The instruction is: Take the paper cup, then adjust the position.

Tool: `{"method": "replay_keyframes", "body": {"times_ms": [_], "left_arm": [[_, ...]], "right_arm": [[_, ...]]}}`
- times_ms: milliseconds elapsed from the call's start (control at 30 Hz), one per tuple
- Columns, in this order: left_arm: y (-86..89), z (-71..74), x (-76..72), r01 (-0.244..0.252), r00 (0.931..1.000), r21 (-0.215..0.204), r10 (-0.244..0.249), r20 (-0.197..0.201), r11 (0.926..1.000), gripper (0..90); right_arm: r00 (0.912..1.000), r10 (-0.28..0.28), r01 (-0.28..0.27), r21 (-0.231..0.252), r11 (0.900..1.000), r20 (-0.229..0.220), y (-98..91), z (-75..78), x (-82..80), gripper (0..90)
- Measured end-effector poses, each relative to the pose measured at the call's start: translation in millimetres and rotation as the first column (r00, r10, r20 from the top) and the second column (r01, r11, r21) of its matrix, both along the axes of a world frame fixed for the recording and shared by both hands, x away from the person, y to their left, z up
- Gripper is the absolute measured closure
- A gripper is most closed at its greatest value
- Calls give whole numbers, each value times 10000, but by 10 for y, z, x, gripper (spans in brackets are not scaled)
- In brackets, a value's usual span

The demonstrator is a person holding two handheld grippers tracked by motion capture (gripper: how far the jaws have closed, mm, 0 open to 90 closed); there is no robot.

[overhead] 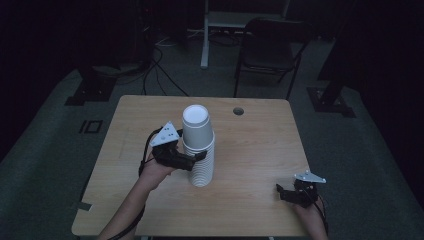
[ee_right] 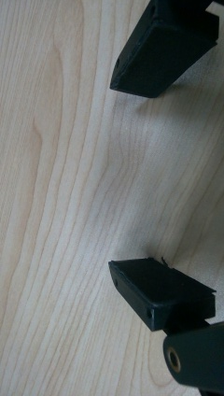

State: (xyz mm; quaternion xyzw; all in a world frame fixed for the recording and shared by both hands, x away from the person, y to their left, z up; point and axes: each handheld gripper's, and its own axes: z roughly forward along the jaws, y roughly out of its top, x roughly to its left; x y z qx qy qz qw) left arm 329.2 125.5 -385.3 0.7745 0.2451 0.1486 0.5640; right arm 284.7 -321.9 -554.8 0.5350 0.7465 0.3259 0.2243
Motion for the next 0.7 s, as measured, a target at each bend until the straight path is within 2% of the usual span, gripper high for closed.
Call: {"method": "replay_keyframes", "body": {"times_ms": [167, 567, 700], "left_arm": [[0, -18, 11, 61, 10000, -240, -60, 65, 9997, 36], [12, 5, -3, 49, 10000, -66, -49, -35, 10000, 48], [17, 3, -7, 62, 10000, -65, -62, -16, 10000, 49]], "right_arm": [[10000, 86, -86, -1, 10000, 33, 4, 1, -7, 131], [9998, 209, -209, -6, 9998, 36, 9, 0, -25, 120], [9988, 495, -495, -21, 9988, -2, -9, 2, -49, 112]]}}
